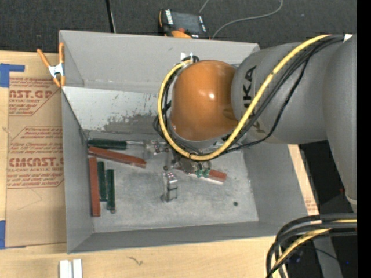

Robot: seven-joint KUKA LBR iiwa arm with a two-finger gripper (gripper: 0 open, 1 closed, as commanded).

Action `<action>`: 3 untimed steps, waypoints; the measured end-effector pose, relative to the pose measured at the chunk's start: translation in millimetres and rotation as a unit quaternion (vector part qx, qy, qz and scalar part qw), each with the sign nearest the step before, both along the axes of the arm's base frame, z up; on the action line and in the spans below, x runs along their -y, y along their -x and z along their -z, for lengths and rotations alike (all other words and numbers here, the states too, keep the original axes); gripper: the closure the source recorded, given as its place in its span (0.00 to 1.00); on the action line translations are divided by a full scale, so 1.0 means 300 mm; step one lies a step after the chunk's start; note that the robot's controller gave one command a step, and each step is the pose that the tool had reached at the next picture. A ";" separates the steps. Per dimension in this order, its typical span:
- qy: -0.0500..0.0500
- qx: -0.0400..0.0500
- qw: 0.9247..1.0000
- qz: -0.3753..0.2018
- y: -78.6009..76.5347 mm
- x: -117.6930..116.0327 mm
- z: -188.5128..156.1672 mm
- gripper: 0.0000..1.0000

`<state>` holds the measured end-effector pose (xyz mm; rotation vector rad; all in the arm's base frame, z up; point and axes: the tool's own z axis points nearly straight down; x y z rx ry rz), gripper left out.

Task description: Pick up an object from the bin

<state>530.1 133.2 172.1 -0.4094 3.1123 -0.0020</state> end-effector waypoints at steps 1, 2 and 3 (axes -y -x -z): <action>-0.001 -0.002 1.000 0.021 -0.146 0.050 0.236 0.00; -0.002 0.000 1.000 0.012 -0.210 -0.123 0.344 0.00; -0.002 0.001 1.000 0.014 -0.213 -0.111 0.339 1.00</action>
Offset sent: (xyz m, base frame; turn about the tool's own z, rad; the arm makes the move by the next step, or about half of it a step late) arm 0.0441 -0.0146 -0.0663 0.0395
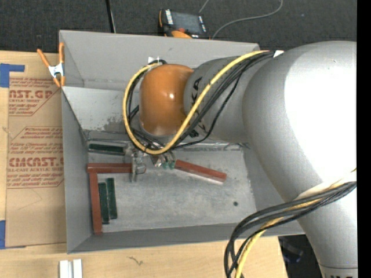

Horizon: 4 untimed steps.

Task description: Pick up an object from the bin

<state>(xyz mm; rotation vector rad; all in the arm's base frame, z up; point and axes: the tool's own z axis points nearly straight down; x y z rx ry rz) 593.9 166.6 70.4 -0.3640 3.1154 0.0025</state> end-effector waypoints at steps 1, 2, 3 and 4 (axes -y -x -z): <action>-0.001 0.003 1.000 -0.008 0.023 0.000 -0.503 1.00; 0.000 -0.001 1.000 -0.009 0.028 0.000 -0.485 0.00; 0.002 -0.006 0.997 0.070 0.105 0.092 -0.026 0.00; -0.001 0.000 0.983 0.182 0.014 0.096 -0.214 0.00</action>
Offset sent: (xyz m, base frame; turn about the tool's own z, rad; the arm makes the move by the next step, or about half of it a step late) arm -0.0090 -0.0011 0.1453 -0.0168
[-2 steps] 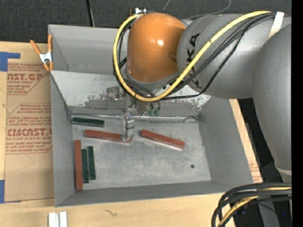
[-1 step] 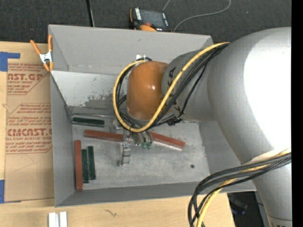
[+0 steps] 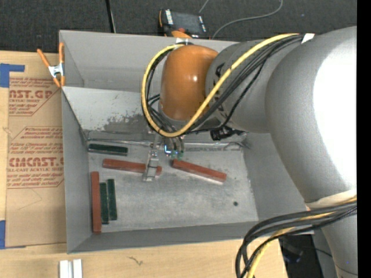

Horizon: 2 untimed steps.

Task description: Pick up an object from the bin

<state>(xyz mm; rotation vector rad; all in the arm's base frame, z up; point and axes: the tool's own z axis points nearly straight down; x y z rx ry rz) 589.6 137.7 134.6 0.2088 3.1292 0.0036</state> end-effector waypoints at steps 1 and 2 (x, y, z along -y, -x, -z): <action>0.001 -0.005 1.000 0.003 0.015 -0.034 0.216 0.00; 0.000 -0.002 1.000 0.004 0.008 -0.035 0.202 1.00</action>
Offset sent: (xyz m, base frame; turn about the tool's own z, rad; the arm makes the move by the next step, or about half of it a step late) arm -0.0024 0.0096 -0.0603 0.0089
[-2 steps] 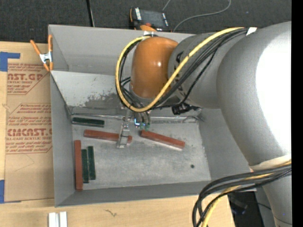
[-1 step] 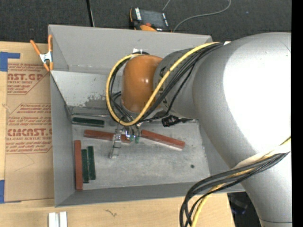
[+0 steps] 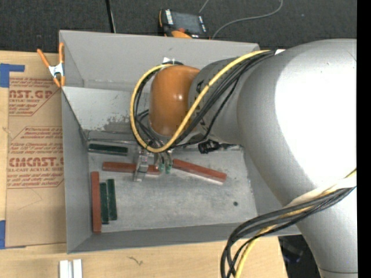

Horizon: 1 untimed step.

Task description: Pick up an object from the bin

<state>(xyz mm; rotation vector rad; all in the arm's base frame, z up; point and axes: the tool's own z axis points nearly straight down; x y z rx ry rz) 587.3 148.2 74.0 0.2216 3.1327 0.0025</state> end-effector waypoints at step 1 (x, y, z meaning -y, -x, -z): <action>0.000 0.004 0.999 0.041 0.049 0.143 -0.657 1.00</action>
Offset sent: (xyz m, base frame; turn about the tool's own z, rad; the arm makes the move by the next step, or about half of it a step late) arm -0.0160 -0.0433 0.1919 0.0832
